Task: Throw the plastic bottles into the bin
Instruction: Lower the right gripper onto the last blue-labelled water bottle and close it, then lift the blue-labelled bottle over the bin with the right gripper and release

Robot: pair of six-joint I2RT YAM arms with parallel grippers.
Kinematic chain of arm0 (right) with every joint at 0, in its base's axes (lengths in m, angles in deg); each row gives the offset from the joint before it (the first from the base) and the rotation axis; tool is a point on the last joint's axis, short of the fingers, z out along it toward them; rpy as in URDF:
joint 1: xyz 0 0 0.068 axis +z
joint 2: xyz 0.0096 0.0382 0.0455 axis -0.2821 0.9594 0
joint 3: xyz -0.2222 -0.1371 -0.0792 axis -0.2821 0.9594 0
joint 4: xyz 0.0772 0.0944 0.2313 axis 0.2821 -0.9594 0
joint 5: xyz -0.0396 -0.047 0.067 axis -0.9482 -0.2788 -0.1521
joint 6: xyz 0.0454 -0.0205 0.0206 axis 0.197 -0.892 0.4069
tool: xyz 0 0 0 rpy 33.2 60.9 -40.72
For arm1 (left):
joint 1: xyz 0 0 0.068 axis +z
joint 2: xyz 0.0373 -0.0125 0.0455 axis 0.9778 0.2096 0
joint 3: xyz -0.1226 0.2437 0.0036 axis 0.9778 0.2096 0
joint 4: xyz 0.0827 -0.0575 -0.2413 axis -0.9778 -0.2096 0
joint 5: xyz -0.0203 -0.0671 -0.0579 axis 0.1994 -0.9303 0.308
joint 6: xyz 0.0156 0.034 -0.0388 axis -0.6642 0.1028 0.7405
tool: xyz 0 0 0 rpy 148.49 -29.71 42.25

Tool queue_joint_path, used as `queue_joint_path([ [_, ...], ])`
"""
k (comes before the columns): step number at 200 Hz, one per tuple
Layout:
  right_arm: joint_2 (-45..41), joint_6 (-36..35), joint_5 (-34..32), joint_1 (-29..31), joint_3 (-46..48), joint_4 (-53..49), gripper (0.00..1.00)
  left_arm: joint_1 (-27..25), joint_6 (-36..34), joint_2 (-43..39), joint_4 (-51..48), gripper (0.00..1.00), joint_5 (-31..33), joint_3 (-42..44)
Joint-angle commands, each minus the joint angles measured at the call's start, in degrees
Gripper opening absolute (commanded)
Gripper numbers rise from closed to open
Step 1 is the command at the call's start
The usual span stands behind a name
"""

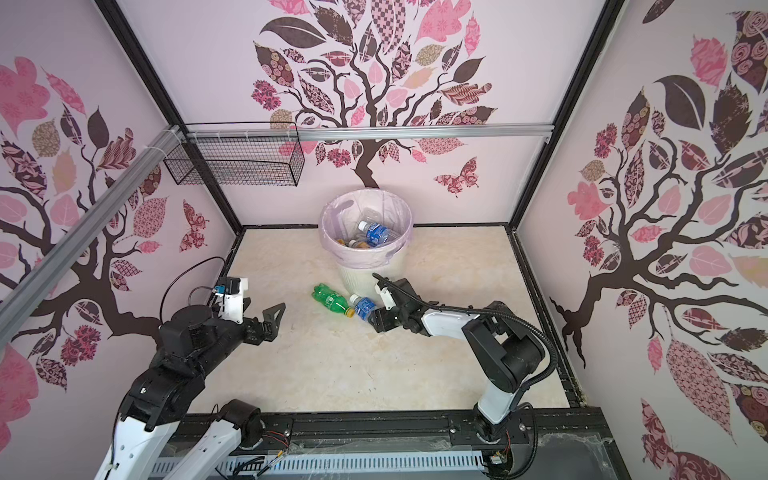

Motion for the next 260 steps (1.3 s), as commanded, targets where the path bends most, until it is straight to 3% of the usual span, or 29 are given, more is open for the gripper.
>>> queue_joint_path([
  [1,-4.34,2.8,-3.23,0.3,3.83,-2.51,0.67,0.27,-0.9,0.42,1.18,0.97,0.37,1.66],
  [51,-16.51,6.21,-7.0,0.39,10.33,-9.93,0.64,0.21,-0.84,1.39,2.58,0.97,-0.31,2.2],
  [73,-19.41,7.53,-8.17,0.38,11.63,-13.07,0.68,0.2,-0.18,1.92,3.82,0.97,-1.03,2.72],
  [109,-17.07,6.45,-9.99,0.4,9.34,-15.72,0.88,0.22,0.73,2.97,4.96,0.97,-2.5,3.25],
  [140,-10.86,5.09,-10.09,0.38,5.64,-13.77,0.91,0.22,0.97,3.54,5.37,0.97,-2.98,3.36],
  [172,-2.86,4.68,-9.12,0.43,1.43,-12.78,0.78,0.28,1.13,4.22,5.49,0.97,-2.95,3.73],
  [199,-1.81,5.66,-9.83,0.38,1.57,-12.01,0.69,0.28,0.79,3.96,5.08,0.97,-2.39,3.8],
  [226,-7.58,6.08,-11.34,0.39,3.89,-12.54,0.61,0.28,0.59,4.28,5.4,0.97,-1.8,4.3],
  [260,-21.41,5.75,-14.21,0.4,5.39,-17.13,0.58,0.28,1.96,6.78,7.69,0.97,-1.9,5.43],
])
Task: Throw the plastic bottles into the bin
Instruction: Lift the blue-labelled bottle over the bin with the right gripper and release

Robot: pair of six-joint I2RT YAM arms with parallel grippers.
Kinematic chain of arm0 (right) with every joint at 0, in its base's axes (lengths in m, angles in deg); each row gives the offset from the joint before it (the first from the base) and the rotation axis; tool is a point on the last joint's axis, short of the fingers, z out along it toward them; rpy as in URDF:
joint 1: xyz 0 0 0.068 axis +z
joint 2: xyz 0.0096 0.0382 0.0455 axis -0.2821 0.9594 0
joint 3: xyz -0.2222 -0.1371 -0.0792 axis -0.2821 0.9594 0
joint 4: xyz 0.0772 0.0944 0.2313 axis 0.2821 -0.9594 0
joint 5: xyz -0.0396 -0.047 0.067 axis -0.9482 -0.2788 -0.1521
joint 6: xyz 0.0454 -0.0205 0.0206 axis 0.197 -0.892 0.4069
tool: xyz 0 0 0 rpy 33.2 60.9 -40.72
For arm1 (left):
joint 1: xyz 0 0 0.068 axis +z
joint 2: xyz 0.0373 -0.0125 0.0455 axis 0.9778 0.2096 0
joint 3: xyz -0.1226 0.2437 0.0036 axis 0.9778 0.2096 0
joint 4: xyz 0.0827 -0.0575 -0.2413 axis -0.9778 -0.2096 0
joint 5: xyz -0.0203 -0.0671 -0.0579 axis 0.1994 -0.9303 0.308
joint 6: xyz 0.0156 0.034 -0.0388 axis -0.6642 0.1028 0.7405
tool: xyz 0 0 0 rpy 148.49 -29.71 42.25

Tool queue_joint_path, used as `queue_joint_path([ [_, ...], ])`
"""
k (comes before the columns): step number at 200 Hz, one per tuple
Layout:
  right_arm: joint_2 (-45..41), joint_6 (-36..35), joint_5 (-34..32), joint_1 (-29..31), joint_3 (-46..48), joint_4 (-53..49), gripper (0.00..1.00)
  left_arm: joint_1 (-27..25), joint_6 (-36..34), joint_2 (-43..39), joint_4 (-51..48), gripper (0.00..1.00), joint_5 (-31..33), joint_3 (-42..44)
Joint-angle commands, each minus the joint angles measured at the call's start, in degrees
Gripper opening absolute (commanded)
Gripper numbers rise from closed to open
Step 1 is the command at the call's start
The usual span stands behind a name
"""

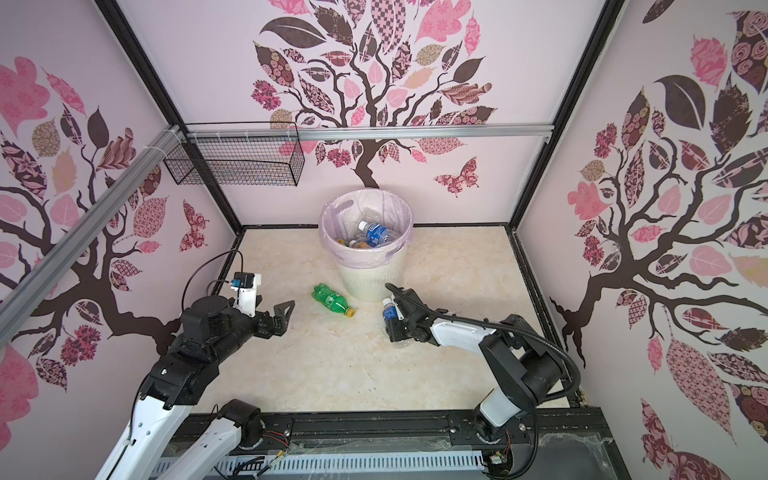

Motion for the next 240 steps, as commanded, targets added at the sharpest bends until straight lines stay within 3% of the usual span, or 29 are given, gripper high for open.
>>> queue_joint_path([
  [1,-10.54,0.02,-3.33,-0.05,-0.33,-4.11,0.58,0.22,1.19,1.64,2.79,0.97,0.14,2.12],
  [47,-31.57,-2.46,-8.38,-0.08,-2.92,-9.39,0.54,0.31,1.41,3.94,4.6,0.97,-0.48,2.71],
  [74,-37.2,-5.26,-10.7,-0.14,-9.01,-11.57,0.53,0.4,2.97,4.62,4.98,0.97,-0.51,2.6],
  [111,-28.39,-10.79,-11.79,-0.56,-23.75,-10.3,0.54,0.48,5.95,6.15,4.31,0.97,1.72,2.3],
  [125,-21.52,-11.68,-7.68,-2.89,-30.84,-8.18,0.54,0.48,6.91,6.02,3.6,0.97,3.12,1.8],
  [143,-10.85,-10.18,-1.67,-7.01,-41.07,-6.34,0.45,0.48,8.76,5.59,3.19,0.98,5.56,1.4],
  [168,7.57,-12.17,1.44,-8.12,-63.56,-19.22,0.77,0.48,11.27,5.74,3.37,0.98,5.29,1.4],
  [187,14.94,-12.83,2.89,-8.17,-73.33,-27.38,0.86,0.48,13.66,6.62,3.08,0.97,5.92,1.37],
  [203,12.73,-12.83,2.0,-8.18,-69.83,-25.88,0.91,0.48,14.78,7.5,3.1,0.97,5.93,1.32],
  [240,-3.12,-13.7,-0.27,-8.3,-53.83,-18.16,0.97,0.48,17.09,9.77,6.56,0.96,7.32,2.06],
])
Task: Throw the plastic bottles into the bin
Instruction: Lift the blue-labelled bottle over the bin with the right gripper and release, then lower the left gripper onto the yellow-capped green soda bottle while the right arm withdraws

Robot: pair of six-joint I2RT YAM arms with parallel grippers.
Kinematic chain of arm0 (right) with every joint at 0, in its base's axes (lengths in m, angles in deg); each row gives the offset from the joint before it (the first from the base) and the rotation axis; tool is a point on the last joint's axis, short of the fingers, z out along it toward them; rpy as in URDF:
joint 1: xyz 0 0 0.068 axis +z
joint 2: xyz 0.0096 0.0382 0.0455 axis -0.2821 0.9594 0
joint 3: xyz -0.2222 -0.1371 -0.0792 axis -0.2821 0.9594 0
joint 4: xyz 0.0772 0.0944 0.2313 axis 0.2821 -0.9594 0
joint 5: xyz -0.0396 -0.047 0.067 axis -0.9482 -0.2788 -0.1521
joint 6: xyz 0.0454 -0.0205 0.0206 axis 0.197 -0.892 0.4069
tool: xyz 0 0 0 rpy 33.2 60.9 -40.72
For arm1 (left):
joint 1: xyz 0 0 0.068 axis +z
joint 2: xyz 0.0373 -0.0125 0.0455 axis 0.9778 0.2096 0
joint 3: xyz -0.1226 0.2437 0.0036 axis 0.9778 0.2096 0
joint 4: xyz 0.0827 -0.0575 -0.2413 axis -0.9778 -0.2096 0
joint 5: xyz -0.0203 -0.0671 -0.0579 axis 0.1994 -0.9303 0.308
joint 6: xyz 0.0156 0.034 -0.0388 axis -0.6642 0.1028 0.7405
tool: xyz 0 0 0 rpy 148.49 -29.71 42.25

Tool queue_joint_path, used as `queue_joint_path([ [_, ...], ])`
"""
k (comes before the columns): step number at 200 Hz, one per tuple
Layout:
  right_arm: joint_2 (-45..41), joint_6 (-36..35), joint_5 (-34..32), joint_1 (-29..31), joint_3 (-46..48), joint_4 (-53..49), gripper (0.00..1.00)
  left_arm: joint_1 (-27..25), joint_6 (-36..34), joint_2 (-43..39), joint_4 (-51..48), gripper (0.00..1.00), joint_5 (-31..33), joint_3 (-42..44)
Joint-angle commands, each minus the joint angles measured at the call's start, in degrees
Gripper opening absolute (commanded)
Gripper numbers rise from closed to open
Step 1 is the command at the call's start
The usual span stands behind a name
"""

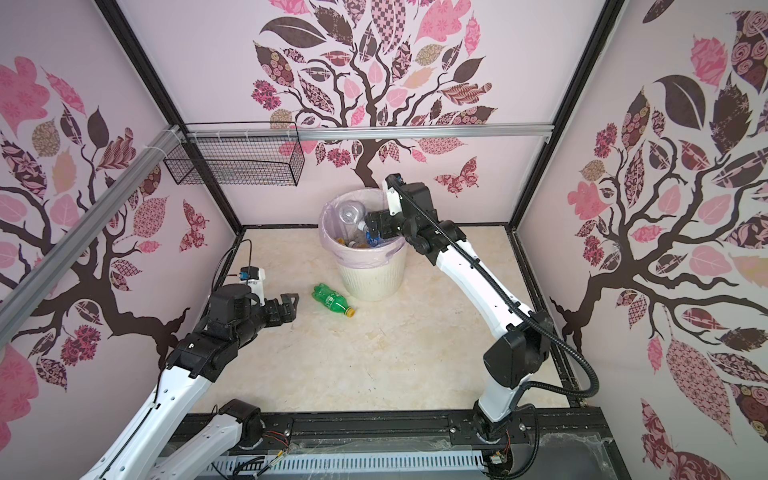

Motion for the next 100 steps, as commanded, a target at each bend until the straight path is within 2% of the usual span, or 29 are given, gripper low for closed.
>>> queue_joint_path([
  [1,-12.08,-1.22,-0.88,-0.11,4.41,1.73,0.97,0.33,2.82,1.09,3.55,0.96,1.69,0.66],
  [47,-31.58,-0.92,-7.83,-0.12,21.87,2.12,1.0,0.33,9.73,9.48,11.65,0.94,-0.54,0.87],
  [80,-43.32,1.39,-13.49,-0.21,34.53,1.01,1.0,0.25,14.08,20.7,13.08,0.93,-2.06,-2.84],
  [100,-47.62,3.56,-14.15,-0.15,41.05,0.2,1.0,0.09,17.09,26.67,14.55,0.93,-2.27,-4.9],
])
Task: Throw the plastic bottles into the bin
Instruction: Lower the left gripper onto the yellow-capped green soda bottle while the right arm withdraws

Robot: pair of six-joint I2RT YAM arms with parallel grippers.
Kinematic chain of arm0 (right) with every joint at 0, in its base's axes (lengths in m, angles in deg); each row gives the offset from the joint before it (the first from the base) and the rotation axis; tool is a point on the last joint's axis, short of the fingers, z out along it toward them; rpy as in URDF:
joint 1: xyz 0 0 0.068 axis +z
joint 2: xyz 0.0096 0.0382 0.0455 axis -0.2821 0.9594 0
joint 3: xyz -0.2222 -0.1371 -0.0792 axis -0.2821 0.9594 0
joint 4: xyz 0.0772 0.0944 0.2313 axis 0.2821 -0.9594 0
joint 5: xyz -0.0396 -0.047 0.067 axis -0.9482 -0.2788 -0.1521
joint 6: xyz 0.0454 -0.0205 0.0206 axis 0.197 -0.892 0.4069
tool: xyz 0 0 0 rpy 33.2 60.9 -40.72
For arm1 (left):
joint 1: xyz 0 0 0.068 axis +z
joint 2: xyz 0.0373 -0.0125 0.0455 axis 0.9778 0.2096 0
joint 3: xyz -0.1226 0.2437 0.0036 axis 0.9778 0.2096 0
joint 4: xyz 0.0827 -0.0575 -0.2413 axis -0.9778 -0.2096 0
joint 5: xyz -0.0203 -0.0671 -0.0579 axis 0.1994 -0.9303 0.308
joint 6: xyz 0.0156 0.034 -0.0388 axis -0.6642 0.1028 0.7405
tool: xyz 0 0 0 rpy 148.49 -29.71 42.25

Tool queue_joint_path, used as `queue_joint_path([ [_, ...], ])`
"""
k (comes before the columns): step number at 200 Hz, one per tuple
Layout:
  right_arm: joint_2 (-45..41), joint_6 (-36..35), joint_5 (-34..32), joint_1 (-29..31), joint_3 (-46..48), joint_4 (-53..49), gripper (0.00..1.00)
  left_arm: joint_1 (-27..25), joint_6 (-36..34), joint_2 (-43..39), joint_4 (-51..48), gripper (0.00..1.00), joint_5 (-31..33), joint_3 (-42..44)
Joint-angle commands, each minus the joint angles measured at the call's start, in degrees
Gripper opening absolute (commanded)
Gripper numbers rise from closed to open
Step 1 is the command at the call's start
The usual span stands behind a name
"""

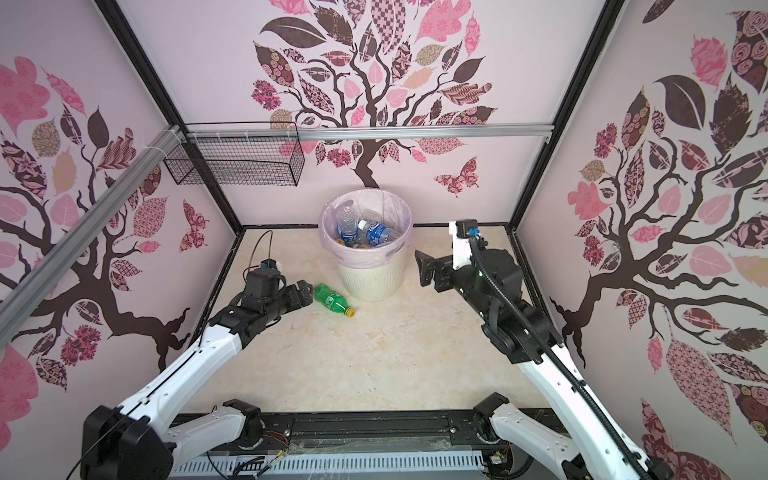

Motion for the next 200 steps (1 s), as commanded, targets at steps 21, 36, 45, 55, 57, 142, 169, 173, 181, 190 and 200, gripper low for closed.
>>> queue_joint_path([
  [21,-5.03,5.31,-3.89,-0.12,12.56,-2.81,0.99,-0.26,9.07,9.78,5.16,0.93,-1.28,-4.9],
  [36,-6.19,6.38,-3.19,-0.12,14.9,-2.61,1.0,-0.85,11.32,13.38,5.01,0.93,-0.73,-6.47],
  [45,-6.68,6.86,-2.89,-0.12,15.79,-2.31,1.0,-1.36,12.56,15.35,4.99,0.93,0.06,-7.34],
  [55,-6.84,7.01,-2.15,-0.1,16.4,-2.04,1.0,-2.07,13.58,17.37,5.09,0.93,0.79,-8.31],
  [57,-6.87,6.98,-2.04,-0.11,16.45,-2.01,1.0,-2.22,13.71,17.74,5.16,0.93,0.86,-8.48],
  [142,-7.64,7.46,-1.32,-0.1,17.63,-2.04,1.0,-5.56,18.57,26.68,4.36,0.93,2.01,-9.73],
  [169,-7.71,8.0,-1.03,-0.08,17.93,-1.73,1.0,-5.48,18.28,29.9,4.8,0.88,2.04,-10.17],
  [173,-7.7,8.14,-0.97,-0.1,17.91,-1.73,1.0,-5.47,18.27,30.25,4.95,0.88,1.98,-10.17],
  [181,-7.7,8.21,-0.95,-0.12,17.93,-1.73,1.0,-5.47,18.27,30.91,5.17,0.87,1.98,-10.15],
  [190,-7.86,8.41,-0.93,-0.12,18.01,-1.78,1.0,-5.38,18.1,31.58,5.59,0.86,1.56,-10.0],
  [200,-7.93,8.42,-0.87,-0.12,18.06,-1.82,1.0,-5.3,17.8,32.2,6.08,0.84,0.9,-9.82],
])
